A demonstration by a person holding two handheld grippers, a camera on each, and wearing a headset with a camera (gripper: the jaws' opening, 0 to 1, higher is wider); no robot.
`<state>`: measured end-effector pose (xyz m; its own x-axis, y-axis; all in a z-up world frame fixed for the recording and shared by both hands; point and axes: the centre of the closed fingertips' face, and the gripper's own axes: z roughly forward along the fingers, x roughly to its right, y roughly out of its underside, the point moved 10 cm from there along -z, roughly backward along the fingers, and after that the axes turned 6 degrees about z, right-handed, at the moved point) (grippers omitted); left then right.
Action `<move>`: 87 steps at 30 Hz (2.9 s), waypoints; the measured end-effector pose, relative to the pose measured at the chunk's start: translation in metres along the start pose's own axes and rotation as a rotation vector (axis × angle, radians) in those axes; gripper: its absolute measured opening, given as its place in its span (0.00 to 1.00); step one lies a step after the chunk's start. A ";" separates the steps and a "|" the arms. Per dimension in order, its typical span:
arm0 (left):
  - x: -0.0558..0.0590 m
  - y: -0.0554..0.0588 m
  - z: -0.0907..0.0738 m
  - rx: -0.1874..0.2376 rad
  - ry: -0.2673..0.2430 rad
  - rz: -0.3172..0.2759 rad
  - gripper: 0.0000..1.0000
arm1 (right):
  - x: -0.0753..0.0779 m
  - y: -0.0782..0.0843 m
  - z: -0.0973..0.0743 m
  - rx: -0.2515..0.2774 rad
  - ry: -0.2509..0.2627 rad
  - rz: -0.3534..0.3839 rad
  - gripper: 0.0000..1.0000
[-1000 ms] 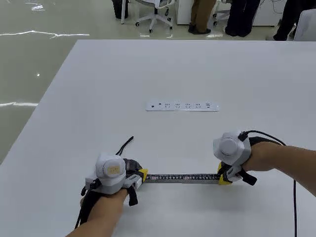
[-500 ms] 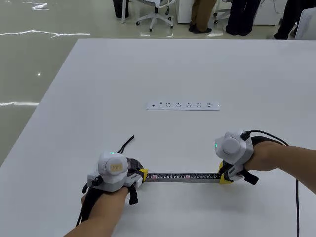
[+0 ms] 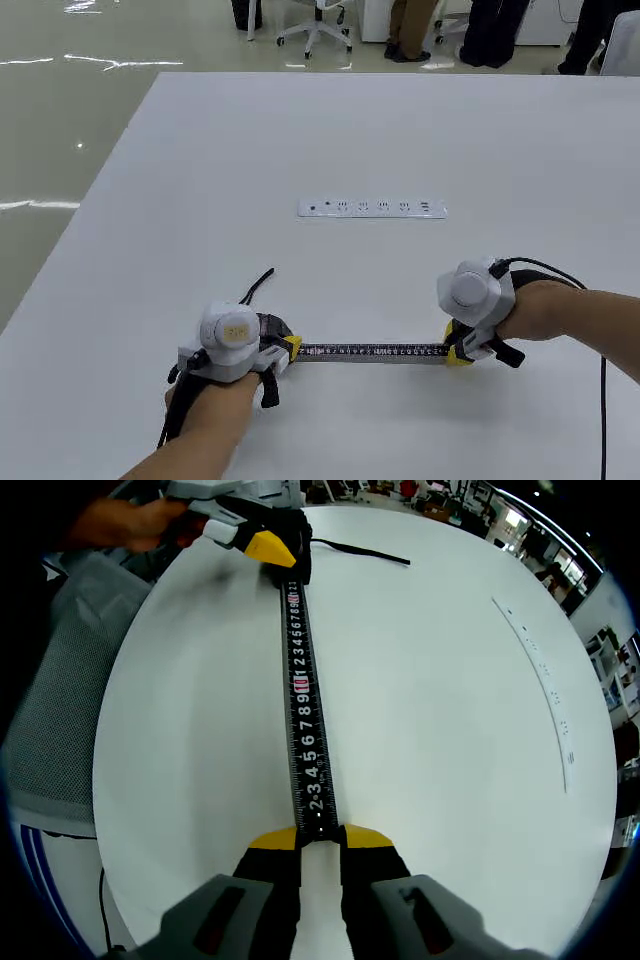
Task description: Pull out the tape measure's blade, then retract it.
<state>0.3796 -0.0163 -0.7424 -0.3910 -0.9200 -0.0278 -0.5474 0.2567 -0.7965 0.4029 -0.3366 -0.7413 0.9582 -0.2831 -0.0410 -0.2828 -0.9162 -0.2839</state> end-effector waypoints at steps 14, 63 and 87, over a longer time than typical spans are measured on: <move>-0.001 0.003 -0.001 0.014 0.018 0.024 0.59 | 0.000 0.000 0.001 0.009 0.004 0.009 0.14; -0.002 0.003 0.000 0.016 0.033 0.024 0.60 | -0.002 -0.015 0.005 0.006 -0.001 0.012 0.14; -0.001 0.003 -0.001 0.012 0.032 0.028 0.60 | -0.005 -0.028 0.008 0.011 -0.005 -0.001 0.14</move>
<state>0.3775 -0.0144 -0.7445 -0.4298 -0.9024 -0.0310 -0.5272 0.2787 -0.8028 0.4060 -0.3075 -0.7412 0.9586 -0.2812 -0.0453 -0.2818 -0.9131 -0.2947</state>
